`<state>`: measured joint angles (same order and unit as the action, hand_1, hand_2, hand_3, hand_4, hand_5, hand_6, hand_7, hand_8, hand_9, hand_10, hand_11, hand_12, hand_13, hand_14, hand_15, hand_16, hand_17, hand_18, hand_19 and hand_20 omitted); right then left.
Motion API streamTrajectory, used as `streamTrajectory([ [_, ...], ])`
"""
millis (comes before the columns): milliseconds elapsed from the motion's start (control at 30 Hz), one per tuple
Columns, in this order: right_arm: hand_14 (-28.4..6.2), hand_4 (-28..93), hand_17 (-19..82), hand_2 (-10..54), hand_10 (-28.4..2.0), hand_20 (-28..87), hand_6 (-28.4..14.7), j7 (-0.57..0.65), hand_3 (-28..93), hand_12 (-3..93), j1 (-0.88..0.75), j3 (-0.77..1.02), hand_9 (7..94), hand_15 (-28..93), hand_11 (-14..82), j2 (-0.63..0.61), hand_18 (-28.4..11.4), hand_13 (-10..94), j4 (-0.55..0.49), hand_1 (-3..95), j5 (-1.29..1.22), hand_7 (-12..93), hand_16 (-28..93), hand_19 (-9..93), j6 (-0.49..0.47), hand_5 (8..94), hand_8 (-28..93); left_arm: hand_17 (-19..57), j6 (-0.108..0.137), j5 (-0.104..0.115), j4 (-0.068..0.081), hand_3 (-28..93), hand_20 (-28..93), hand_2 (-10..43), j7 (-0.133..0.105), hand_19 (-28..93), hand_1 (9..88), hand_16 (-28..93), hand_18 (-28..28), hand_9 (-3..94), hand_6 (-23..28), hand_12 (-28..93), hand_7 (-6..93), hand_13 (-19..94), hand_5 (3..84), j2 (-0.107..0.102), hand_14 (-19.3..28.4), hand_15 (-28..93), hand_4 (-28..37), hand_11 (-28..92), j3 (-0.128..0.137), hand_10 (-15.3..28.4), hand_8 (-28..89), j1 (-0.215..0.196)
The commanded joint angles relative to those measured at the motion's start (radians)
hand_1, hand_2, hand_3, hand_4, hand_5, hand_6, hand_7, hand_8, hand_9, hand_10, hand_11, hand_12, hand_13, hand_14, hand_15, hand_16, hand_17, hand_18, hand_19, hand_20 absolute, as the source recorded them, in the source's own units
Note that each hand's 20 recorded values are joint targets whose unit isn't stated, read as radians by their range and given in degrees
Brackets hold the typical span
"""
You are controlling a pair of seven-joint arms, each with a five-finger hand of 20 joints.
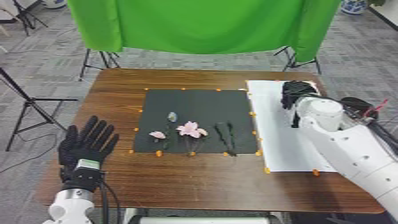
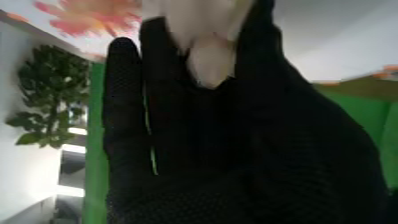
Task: Arrange flowers
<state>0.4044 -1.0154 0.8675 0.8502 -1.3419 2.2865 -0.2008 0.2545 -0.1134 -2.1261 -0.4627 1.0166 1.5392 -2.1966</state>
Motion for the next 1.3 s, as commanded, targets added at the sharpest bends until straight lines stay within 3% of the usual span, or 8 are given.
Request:
streamTrajectory([
  [33, -4.2, -28, 26, -3.5, -6.4, 28, 3.4, -0.011, 69, 34.3, -0.028, -0.050, 83.8, 22, 9.0, -0.028, -14.4, 65, -0.018, 58.7, 0.029, 23, 37, 58, 0.254, 75.2, -3, -6.6, 0.005, 0.004, -0.004, 70, 9, 16.6, 0.011, 37, 26.2, -7, 15.3, 33.6, 10.2, 12, 14.1, 24, 40.3, 0.006, 17.4, 41, -28.3, 24, 0.000, 16.5, -8, -0.008],
  [133, -3.9, -28, 26, -4.4, -6.5, 28, 3.1, -0.018, 69, 36.9, -0.028, -0.051, 85.5, 21, 9.0, -0.037, -14.4, 66, -0.047, 59.5, 0.026, 22, 40, 58, 0.269, 77.0, -2, -6.6, 0.005, 0.008, -0.008, 70, 9, 16.6, 0.004, 37, 26.1, -7, 15.3, 33.6, 10.3, 12, 14.0, 24, 40.4, 0.006, 17.3, 41, -28.3, 24, 0.001, 16.6, -8, -0.014],
  [333, -4.1, -28, 26, -5.1, -6.9, 29, 2.7, -0.024, 72, 37.4, -0.079, -0.019, 86.2, 21, 9.2, -0.053, -14.7, 67, -0.226, 58.3, -0.036, 21, 40, 58, 0.307, 78.0, -2, -6.7, -0.005, 0.004, -0.008, 70, 9, 16.6, 0.010, 37, 26.0, -8, 15.3, 33.7, 10.2, 11, 14.0, 24, 40.4, 0.004, 17.3, 41, -28.3, 24, 0.005, 16.6, -8, -0.012],
  [567, -4.9, -28, 26, -4.9, -7.1, 29, 2.2, -0.070, 73, 36.7, -0.199, 0.071, 85.3, 21, 8.6, 0.017, -15.0, 66, -0.454, 57.5, -0.169, 21, 40, 58, 0.188, 77.3, -1, -6.6, -0.002, 0.000, -0.003, 70, 9, 16.6, 0.021, 37, 26.1, -8, 15.2, 33.7, 10.2, 11, 14.1, 24, 40.5, 0.005, 17.5, 41, -28.3, 24, 0.006, 16.5, -8, -0.005],
  [800, -5.1, -28, 26, -4.5, -7.2, 29, 2.3, -0.137, 72, 36.1, -0.215, 0.009, 84.8, 22, 8.7, 0.121, -15.2, 66, -0.435, 57.8, -0.142, 20, 39, 58, 0.140, 76.9, -1, -6.6, -0.003, -0.005, 0.000, 70, 9, 16.6, 0.027, 37, 26.1, -8, 15.3, 33.7, 10.2, 11, 14.2, 24, 40.5, 0.007, 17.4, 41, -28.3, 24, 0.001, 16.4, -8, 0.001],
  [867, -5.2, -28, 26, -4.4, -7.1, 29, 2.3, -0.146, 72, 35.9, -0.213, -0.015, 84.7, 22, 8.7, 0.138, -15.2, 66, -0.418, 57.8, -0.094, 20, 39, 59, 0.145, 76.9, -1, -6.7, -0.008, -0.009, 0.005, 70, 9, 16.4, 0.039, 37, 26.1, -8, 15.3, 33.7, 10.2, 11, 14.2, 24, 40.4, 0.011, 17.4, 41, -28.3, 24, -0.005, 16.4, -8, 0.012],
  [1000, -5.2, -28, 26, -4.4, -7.1, 30, 2.4, -0.084, 72, 36.2, -0.209, -0.034, 84.5, 22, 8.9, 0.155, -15.9, 66, -0.417, 57.8, -0.067, 20, 39, 61, 0.120, 76.8, -1, -6.7, -0.010, -0.008, 0.011, 70, 9, 16.1, 0.048, 37, 26.3, -8, 15.3, 33.6, 10.2, 11, 14.2, 24, 40.5, 0.008, 17.3, 41, -28.3, 24, -0.014, 16.5, -8, 0.028],
  [1300, -5.8, -28, 26, -4.4, -7.6, 32, 2.1, -0.092, 72, 36.7, -0.220, -0.038, 84.5, 23, 9.3, 0.146, -16.8, 65, -0.404, 57.8, 0.021, 20, 38, 65, 0.161, 76.4, -1, -6.7, -0.001, -0.006, 0.004, 70, 9, 16.0, 0.041, 37, 26.5, -8, 15.3, 33.6, 10.2, 11, 14.3, 23, 40.4, 0.008, 17.4, 41, -28.3, 24, 0.002, 16.5, -9, 0.007],
])
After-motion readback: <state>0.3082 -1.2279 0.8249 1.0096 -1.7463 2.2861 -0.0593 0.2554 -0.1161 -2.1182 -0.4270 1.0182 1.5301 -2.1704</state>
